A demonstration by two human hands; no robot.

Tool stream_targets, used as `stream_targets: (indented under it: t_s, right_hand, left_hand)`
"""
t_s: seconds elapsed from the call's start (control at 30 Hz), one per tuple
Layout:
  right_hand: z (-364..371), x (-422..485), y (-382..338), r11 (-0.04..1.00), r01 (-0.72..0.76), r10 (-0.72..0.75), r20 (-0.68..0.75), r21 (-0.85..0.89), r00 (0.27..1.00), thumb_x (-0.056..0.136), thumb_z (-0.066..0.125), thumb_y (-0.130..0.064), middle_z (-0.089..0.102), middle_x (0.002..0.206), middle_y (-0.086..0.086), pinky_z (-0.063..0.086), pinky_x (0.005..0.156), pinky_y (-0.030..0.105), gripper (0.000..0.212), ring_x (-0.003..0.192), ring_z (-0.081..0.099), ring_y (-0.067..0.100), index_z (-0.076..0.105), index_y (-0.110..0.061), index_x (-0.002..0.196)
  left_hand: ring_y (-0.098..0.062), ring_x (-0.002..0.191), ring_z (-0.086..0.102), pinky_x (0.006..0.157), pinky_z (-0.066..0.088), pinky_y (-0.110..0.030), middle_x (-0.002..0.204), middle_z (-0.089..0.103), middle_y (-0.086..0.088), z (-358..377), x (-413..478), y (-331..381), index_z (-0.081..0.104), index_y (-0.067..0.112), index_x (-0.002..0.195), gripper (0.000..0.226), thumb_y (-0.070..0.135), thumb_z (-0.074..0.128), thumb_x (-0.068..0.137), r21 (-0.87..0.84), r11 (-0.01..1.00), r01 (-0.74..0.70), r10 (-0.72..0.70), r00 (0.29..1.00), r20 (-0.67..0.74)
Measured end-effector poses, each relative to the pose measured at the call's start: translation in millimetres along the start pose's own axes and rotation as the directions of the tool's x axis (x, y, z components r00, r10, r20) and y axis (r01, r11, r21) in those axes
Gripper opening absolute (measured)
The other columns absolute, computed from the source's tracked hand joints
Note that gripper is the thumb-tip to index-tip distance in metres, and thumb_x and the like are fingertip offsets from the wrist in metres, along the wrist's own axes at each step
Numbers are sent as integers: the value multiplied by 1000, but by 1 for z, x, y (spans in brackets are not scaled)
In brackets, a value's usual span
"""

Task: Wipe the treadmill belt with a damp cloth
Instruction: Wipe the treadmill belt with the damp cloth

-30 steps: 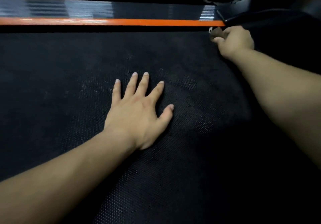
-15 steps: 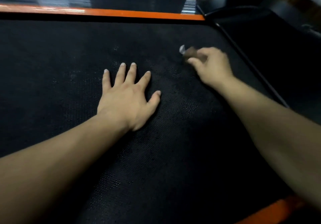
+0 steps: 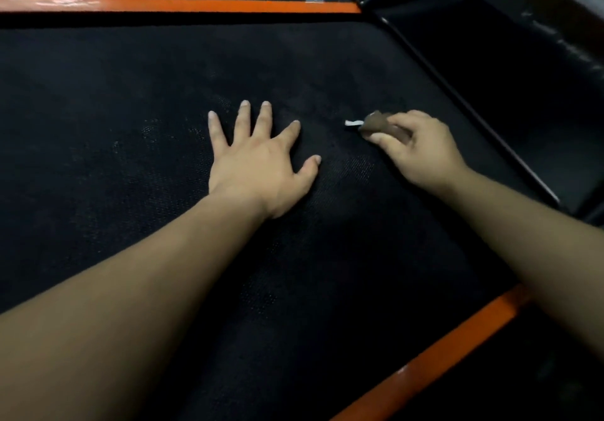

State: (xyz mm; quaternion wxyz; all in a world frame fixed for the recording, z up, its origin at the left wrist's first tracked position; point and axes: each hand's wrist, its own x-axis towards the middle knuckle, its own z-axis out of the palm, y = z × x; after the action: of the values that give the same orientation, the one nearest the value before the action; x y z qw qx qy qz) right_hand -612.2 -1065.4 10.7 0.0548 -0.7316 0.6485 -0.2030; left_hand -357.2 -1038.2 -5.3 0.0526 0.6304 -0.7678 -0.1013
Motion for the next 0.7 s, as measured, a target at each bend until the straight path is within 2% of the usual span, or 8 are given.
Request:
stream_targets:
  t_s: [0.07, 0.13, 0.23, 0.43, 0.47, 0.53, 0.6, 0.7]
  right_hand:
    - [-5, 7, 14, 998, 28, -29, -1, -58, 1000, 89, 67, -46, 59, 89, -9, 41, 71, 24, 25, 84, 57, 12, 72, -28, 105]
    - [-6, 27, 32, 998, -39, 34, -77, -58, 996, 88, 65, -50, 65, 88, -8, 49, 75, 31, 28, 87, 63, 15, 71, -27, 102]
    - [-9, 33, 35, 988, -102, 87, -134, -113, 987, 88, 61, -51, 65, 90, -5, 49, 76, 34, 27, 89, 64, 20, 68, -27, 98]
    - [-30, -53, 32, 984, 173, -175, 71, 34, 982, 88, 69, -44, 55, 78, -3, 44, 65, 31, 22, 74, 56, 17, 74, -26, 100]
    - [-33, -43, 43, 985, 173, -173, 56, -6, 983, 88, 68, -45, 55, 78, -3, 45, 67, 32, 24, 76, 57, 19, 75, -26, 101]
    - [-35, -7, 71, 996, 24, -27, -40, -81, 999, 88, 65, -50, 60, 85, -2, 48, 75, 34, 30, 86, 61, 25, 74, -27, 105]
    - [-35, 11, 81, 990, -127, 120, -122, -56, 985, 90, 63, -50, 63, 92, 0, 51, 82, 38, 31, 94, 63, 29, 73, -27, 108]
    - [-24, -14, 70, 999, 16, -19, -99, -31, 995, 90, 65, -45, 57, 87, 1, 47, 76, 36, 27, 86, 59, 29, 73, -26, 107]
  left_hand:
    - [-30, 157, -9, 121, -12, -64, 172, 3, -7, 0, 0, 1, 20, 40, 160, 76, 76, 20, 93, 9, 1000, 3, -3, 1000, 4]
    - [-30, 158, -7, 121, -10, -64, 172, 4, -8, -2, 0, 1, 21, 39, 160, 77, 76, 20, 93, 19, 1000, 19, -19, 1000, 7]
    - [-33, 157, -5, 122, -7, -65, 171, 5, -14, -5, 0, 17, 23, 30, 160, 78, 72, 22, 95, 25, 996, 84, -85, 996, 32]
    - [-41, 156, -5, 116, -9, -73, 168, 7, -24, 3, 16, 64, 30, 12, 149, 69, 60, 31, 101, -48, 962, 270, -271, 963, -10]
    - [-42, 156, -3, 117, -8, -72, 166, 11, -26, 3, 22, 67, 31, 9, 147, 68, 59, 33, 101, -58, 956, 288, -290, 957, -22]
    - [-43, 155, 1, 120, -4, -69, 161, 19, -30, 2, 36, 75, 34, 5, 141, 67, 57, 37, 100, -100, 945, 313, -318, 947, -44]
    - [-42, 156, -2, 121, -6, -68, 164, 17, -26, 2, 48, 80, 31, 5, 144, 69, 58, 37, 100, -136, 938, 319, -328, 944, -46]
    - [-39, 155, -14, 116, -14, -71, 171, -1, -12, 8, 54, 81, 16, 23, 160, 76, 67, 22, 98, -48, 956, 290, -291, 957, -17]
